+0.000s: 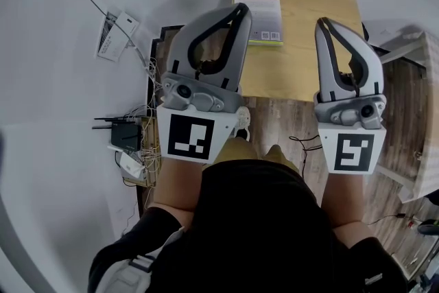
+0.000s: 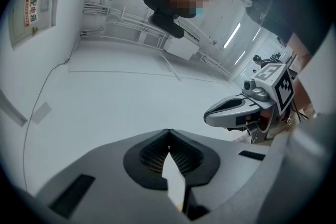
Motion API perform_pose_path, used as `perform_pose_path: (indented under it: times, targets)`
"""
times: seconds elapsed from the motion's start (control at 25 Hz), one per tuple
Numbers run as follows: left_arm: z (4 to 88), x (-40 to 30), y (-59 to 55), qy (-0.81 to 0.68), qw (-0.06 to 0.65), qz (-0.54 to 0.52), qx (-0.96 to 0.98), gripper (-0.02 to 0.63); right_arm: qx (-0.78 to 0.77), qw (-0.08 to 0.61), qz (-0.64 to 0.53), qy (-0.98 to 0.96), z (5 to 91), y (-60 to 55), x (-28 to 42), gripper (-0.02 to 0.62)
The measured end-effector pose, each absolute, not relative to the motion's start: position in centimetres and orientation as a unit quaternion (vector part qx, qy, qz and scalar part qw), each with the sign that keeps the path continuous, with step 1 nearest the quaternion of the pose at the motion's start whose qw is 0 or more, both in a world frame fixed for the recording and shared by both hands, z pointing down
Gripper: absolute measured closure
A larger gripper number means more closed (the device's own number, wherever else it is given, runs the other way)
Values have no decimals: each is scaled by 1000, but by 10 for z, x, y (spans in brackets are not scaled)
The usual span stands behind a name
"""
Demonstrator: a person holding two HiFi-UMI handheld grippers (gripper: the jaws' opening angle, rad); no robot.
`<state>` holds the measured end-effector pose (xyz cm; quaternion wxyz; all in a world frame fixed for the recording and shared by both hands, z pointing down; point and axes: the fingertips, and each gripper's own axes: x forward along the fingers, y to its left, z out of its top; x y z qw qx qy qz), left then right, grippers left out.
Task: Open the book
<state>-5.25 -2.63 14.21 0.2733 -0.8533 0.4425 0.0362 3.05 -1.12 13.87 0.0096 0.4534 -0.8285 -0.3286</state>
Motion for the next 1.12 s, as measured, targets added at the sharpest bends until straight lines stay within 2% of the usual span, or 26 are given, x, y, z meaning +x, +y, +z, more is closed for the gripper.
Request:
perform_pose_path:
  times: [1.12]
  targets:
    - [152, -93, -124, 374, 259, 58, -889, 595, 486, 16, -321, -813, 139, -105, -22, 566]
